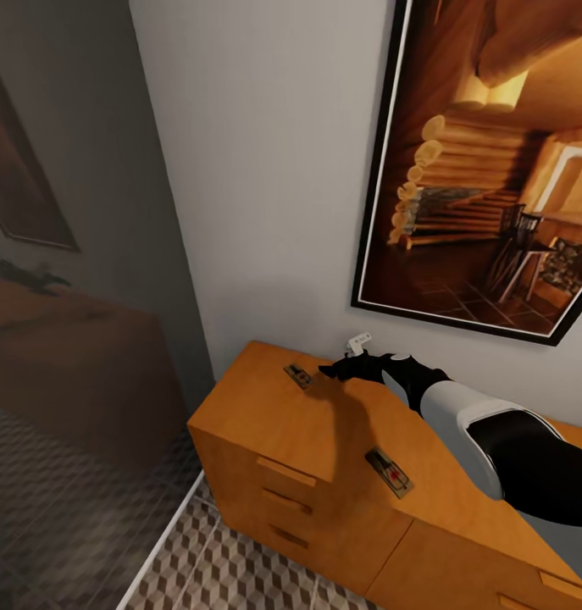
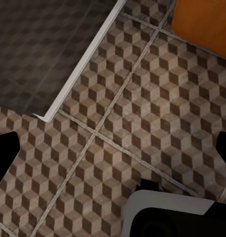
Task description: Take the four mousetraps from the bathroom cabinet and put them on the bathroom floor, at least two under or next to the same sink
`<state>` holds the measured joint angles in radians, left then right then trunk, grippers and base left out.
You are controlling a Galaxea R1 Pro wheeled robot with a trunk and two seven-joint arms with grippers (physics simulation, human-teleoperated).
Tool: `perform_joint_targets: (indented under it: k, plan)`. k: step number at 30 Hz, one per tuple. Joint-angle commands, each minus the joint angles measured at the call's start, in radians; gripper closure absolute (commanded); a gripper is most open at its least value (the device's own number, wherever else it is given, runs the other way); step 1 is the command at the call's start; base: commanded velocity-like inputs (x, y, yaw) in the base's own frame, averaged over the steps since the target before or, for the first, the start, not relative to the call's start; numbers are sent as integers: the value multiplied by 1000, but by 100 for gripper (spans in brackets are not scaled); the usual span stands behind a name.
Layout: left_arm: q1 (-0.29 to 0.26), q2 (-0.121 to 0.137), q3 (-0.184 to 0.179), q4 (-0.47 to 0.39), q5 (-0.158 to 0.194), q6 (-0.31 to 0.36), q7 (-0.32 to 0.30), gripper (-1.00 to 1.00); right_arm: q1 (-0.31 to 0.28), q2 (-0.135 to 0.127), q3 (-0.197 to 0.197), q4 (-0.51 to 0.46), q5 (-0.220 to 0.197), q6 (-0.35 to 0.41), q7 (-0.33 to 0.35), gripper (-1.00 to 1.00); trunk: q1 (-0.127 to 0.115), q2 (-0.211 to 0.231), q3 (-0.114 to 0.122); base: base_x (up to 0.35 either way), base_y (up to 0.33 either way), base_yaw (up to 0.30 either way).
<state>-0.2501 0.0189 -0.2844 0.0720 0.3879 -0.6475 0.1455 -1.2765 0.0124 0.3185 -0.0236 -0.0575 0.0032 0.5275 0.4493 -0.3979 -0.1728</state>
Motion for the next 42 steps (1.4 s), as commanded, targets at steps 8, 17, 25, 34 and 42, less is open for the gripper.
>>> perform_joint_targets:
  k: [8, 17, 25, 34, 42]
  plan:
    - [-2, -1, -9, 3, 2, -4, 5, -100, 17, 0, 6, 1, -5, 0, -1, -100, 1, -2, -2, 19, -16, 0]
    - [-2, -1, -9, 3, 2, -4, 5, -100, 28, 2, 7, 1, -5, 1, -3, -100, 1, -2, -2, 1, -1, 0]
    - [-2, -1, -9, 3, 2, -4, 5, -100, 29, 6, 7, -1, -5, 1, -17, -100, 1, -2, -2, 0, 0, 0]
    - [-2, -1, -9, 3, 2, -4, 5, -100, 30, 7, 7, -1, -7, 1, -64, -100, 1, -2, -2, 0, 0, 0]
    - [-2, -1, -9, 3, 2, -4, 5, -100, 30, 8, 7, -1, -7, 1, -70, -100, 1, -2, -2, 0, 0, 0]
